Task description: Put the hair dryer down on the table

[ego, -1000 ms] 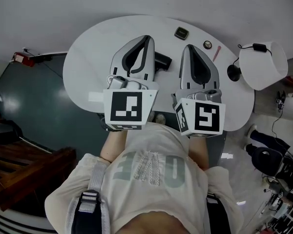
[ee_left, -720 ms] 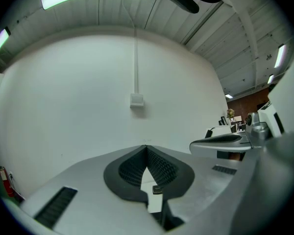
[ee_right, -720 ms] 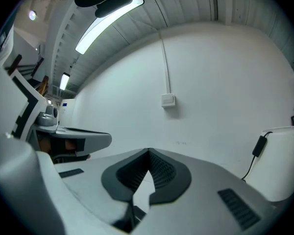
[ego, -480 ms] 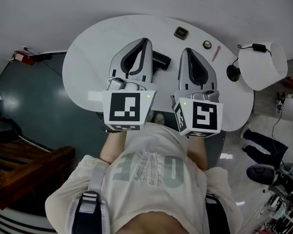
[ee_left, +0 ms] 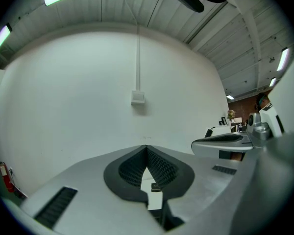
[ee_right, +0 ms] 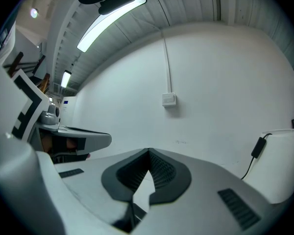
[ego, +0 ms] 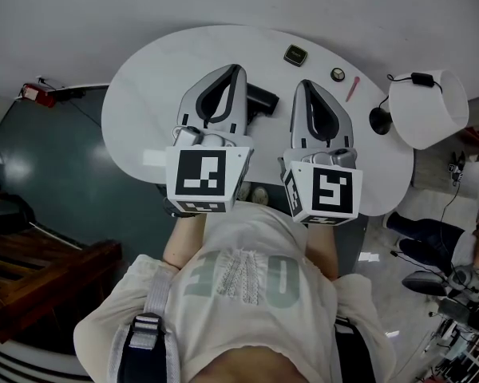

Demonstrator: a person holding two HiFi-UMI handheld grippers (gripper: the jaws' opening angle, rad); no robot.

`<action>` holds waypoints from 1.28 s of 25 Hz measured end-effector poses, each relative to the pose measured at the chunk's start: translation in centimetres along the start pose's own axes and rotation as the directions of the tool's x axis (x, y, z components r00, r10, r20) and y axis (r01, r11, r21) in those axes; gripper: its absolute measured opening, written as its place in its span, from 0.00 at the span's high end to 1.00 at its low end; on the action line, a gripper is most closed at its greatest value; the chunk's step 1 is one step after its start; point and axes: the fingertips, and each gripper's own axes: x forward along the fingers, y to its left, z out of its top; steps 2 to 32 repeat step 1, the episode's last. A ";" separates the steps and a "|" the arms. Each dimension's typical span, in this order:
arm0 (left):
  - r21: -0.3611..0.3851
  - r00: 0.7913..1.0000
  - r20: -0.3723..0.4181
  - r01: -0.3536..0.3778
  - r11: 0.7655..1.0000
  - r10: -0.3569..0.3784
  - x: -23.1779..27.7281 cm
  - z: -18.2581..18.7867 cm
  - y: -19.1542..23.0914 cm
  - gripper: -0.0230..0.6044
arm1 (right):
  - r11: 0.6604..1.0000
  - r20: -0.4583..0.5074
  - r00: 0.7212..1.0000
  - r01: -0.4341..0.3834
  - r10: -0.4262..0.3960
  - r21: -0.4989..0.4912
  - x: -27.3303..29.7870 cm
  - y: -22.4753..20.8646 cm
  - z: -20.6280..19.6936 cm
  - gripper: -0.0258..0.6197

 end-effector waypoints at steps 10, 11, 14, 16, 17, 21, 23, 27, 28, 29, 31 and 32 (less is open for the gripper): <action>-0.004 1.000 0.002 -0.001 1.000 0.001 -0.1 0.1 0.1 0.95 | 1.000 0.000 1.000 -0.001 0.001 -0.002 0.0 0.1 0.0 0.96; -0.004 1.000 0.002 -0.001 1.000 0.001 -0.1 0.1 0.1 0.95 | 1.000 0.000 1.000 -0.001 0.001 -0.002 0.0 0.1 0.0 0.96; -0.004 1.000 0.002 -0.001 1.000 0.001 -0.1 0.1 0.1 0.95 | 1.000 0.000 1.000 -0.001 0.001 -0.002 0.0 0.1 0.0 0.96; -0.004 1.000 0.002 -0.001 1.000 0.001 -0.1 0.1 0.1 0.95 | 1.000 0.000 1.000 -0.001 0.001 -0.002 0.0 0.1 0.0 0.96; -0.004 1.000 0.002 -0.001 1.000 0.001 -0.1 0.1 0.1 0.95 | 1.000 0.000 1.000 -0.001 0.001 -0.002 0.0 0.1 0.0 0.96; -0.004 1.000 0.002 -0.001 1.000 0.001 -0.1 0.1 0.1 0.95 | 1.000 0.000 1.000 -0.001 0.001 -0.002 0.0 0.1 0.0 0.96; -0.004 1.000 0.002 -0.001 1.000 0.001 -0.1 0.1 0.1 0.95 | 1.000 0.000 1.000 -0.001 0.001 -0.002 0.0 0.1 0.0 0.96; -0.004 1.000 0.002 -0.001 1.000 0.001 -0.1 0.1 0.1 0.95 | 1.000 0.000 1.000 -0.001 0.001 -0.002 0.0 0.1 0.0 0.96; -0.004 1.000 0.002 -0.001 1.000 0.001 -0.1 0.1 0.1 0.95 | 1.000 0.000 1.000 -0.001 0.001 -0.002 0.0 0.1 0.0 0.96; -0.004 1.000 0.002 -0.001 1.000 0.001 -0.1 0.1 0.1 0.95 | 1.000 0.000 1.000 -0.001 0.001 -0.002 0.0 0.1 0.0 0.96; -0.004 1.000 0.002 -0.001 1.000 0.001 -0.1 0.1 0.1 0.95 | 1.000 0.000 1.000 -0.001 0.001 -0.002 0.0 0.1 0.0 0.96; -0.004 1.000 0.002 -0.001 1.000 0.001 -0.1 0.1 0.1 0.95 | 1.000 0.000 1.000 -0.001 0.001 -0.002 0.0 0.1 0.0 0.96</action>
